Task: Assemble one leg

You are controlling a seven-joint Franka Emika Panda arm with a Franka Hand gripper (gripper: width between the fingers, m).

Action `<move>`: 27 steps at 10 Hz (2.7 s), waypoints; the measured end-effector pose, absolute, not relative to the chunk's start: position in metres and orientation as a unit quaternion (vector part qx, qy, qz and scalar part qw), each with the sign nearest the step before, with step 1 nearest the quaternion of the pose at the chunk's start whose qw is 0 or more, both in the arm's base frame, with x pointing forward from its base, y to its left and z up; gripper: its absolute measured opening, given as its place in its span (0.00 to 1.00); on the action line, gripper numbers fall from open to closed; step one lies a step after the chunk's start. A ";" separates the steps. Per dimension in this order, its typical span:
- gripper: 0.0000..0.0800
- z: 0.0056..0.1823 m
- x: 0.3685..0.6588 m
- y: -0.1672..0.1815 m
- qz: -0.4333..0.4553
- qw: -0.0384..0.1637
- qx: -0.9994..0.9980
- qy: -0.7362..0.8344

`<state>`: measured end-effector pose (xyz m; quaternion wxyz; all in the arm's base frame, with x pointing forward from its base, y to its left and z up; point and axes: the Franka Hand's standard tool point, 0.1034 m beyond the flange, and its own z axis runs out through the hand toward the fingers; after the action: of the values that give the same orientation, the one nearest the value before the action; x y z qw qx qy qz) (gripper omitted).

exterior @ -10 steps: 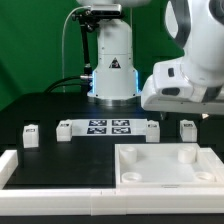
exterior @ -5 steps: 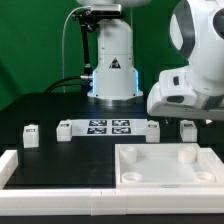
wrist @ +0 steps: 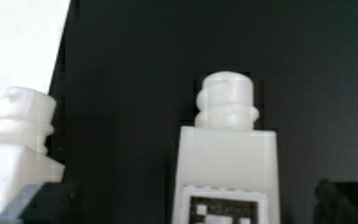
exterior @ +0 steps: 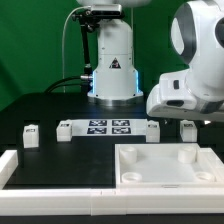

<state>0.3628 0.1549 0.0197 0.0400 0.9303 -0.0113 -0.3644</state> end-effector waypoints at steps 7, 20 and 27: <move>0.81 0.012 0.362 0.157 -0.362 0.039 0.931 -0.010; 0.36 0.058 0.374 0.136 -0.362 0.051 0.931 -0.012; 0.36 0.091 0.398 0.140 -0.224 0.033 0.974 -0.001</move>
Offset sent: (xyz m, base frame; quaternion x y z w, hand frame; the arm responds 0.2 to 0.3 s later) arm 0.0057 0.0052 -0.0166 0.0075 0.0248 -0.0251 0.9993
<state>0.3984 0.1396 0.0907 0.0330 0.9741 -0.0010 -0.2239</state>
